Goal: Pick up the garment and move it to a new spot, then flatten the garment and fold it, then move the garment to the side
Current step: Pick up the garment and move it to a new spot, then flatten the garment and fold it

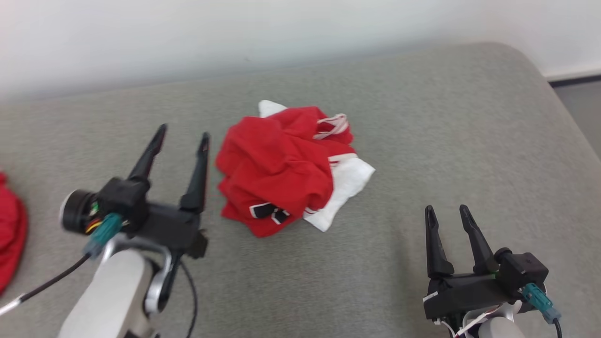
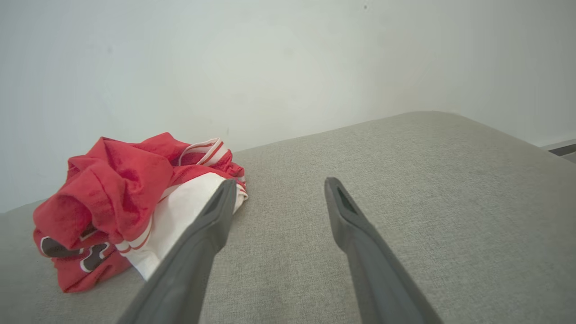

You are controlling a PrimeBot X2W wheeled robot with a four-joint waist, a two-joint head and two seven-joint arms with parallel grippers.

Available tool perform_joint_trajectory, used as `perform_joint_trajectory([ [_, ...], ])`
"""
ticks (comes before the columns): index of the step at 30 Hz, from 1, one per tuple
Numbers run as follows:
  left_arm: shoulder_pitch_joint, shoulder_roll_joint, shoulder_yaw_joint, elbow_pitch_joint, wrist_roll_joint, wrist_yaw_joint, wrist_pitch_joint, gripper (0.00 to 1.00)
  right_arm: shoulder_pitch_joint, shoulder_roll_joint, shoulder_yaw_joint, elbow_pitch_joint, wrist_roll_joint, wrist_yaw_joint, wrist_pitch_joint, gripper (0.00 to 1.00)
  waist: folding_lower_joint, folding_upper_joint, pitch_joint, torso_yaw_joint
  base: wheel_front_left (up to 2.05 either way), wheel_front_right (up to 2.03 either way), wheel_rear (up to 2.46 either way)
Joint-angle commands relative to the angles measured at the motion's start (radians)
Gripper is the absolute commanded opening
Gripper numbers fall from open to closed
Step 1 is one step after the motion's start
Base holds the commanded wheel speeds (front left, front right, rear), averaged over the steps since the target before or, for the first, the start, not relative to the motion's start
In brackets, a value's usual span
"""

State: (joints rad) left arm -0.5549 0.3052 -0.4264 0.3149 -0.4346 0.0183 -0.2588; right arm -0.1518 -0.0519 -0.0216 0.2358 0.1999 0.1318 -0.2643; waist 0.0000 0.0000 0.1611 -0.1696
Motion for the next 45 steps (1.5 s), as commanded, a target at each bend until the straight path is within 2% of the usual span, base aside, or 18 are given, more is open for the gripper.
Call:
perform_joint_trajectory([
  [1,0.035,0.014,0.015,-0.014,-0.003,0.006,-0.006,1.00,0.014,0.003,0.001,-0.004,-0.008,-0.002,0.000,1.00,0.0000,0.0000,-0.044,0.067,0.00,0.00,0.00],
  [9,0.236,0.052,0.164,-0.148,0.039,0.035,-0.007,1.00,0.035,0.003,0.003,-0.011,-0.020,-0.002,0.000,1.00,0.0000,0.0000,-0.086,0.129,0.00,0.00,0.00],
  [16,0.412,0.015,0.308,-0.235,0.077,0.038,-0.007,1.00,0.058,0.003,0.001,-0.006,-0.029,-0.002,0.000,1.00,0.0000,0.0000,-0.118,0.150,0.00,0.00,0.00],
  [21,0.515,-0.023,0.379,-0.262,0.116,0.006,-0.007,1.00,0.075,0.003,0.003,0.003,-0.034,-0.002,0.000,1.00,0.0000,0.0000,-0.140,0.152,0.00,0.00,0.00],
  [30,0.621,-0.095,0.446,-0.275,0.170,-0.050,-0.007,1.00,0.093,0.003,0.000,0.015,-0.036,-0.002,0.000,1.00,0.0000,0.0000,-0.152,0.151,0.00,0.00,0.00],
  [37,0.659,-0.149,0.511,-0.265,0.215,-0.095,-0.007,1.00,0.103,0.003,-0.001,0.025,-0.037,-0.002,0.000,1.00,0.0000,0.0000,-0.156,0.151,0.00,0.00,0.00],
  [45,0.669,-0.173,0.544,-0.250,0.251,-0.132,-0.007,1.00,0.108,0.003,-0.005,0.036,-0.037,-0.002,0.000,1.00,0.0000,0.0000,-0.158,0.154,0.00,0.00,0.00],
])
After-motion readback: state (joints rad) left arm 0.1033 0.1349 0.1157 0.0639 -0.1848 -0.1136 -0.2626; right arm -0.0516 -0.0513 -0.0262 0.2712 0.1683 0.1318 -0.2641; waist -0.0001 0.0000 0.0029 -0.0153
